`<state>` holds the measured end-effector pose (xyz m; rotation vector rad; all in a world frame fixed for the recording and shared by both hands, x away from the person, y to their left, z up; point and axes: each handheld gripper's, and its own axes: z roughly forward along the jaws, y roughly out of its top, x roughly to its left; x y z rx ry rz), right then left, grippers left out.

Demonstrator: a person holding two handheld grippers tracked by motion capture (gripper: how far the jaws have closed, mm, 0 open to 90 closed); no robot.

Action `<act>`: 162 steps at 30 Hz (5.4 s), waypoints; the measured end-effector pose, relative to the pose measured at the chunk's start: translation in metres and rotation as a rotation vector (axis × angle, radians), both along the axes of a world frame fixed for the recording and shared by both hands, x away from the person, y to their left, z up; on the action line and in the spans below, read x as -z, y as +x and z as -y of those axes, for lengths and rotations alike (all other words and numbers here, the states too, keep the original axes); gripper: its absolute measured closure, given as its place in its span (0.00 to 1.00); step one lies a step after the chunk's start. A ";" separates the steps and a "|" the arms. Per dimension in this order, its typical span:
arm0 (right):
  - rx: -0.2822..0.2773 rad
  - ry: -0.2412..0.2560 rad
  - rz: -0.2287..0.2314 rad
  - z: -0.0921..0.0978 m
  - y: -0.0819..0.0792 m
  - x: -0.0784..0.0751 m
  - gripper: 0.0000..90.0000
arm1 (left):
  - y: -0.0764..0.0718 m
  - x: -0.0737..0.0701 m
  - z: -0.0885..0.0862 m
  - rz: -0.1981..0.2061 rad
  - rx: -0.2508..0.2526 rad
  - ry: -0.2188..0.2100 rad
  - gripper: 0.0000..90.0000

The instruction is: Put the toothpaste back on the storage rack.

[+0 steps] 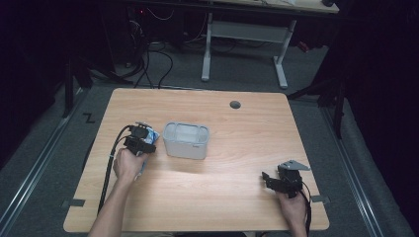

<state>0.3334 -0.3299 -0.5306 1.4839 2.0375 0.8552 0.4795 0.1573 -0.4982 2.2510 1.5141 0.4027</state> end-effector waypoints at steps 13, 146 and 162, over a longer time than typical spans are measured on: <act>-0.001 -0.001 0.001 0.000 0.000 0.000 0.32 | 0.006 -0.005 -0.001 -0.027 0.005 0.039 0.66; -0.010 0.000 -0.001 0.000 0.000 0.000 0.32 | -0.050 -0.146 0.008 0.346 0.183 -0.401 0.81; -0.012 0.000 -0.001 0.000 0.000 0.000 0.32 | -0.035 -0.157 0.039 0.380 0.233 -0.426 0.81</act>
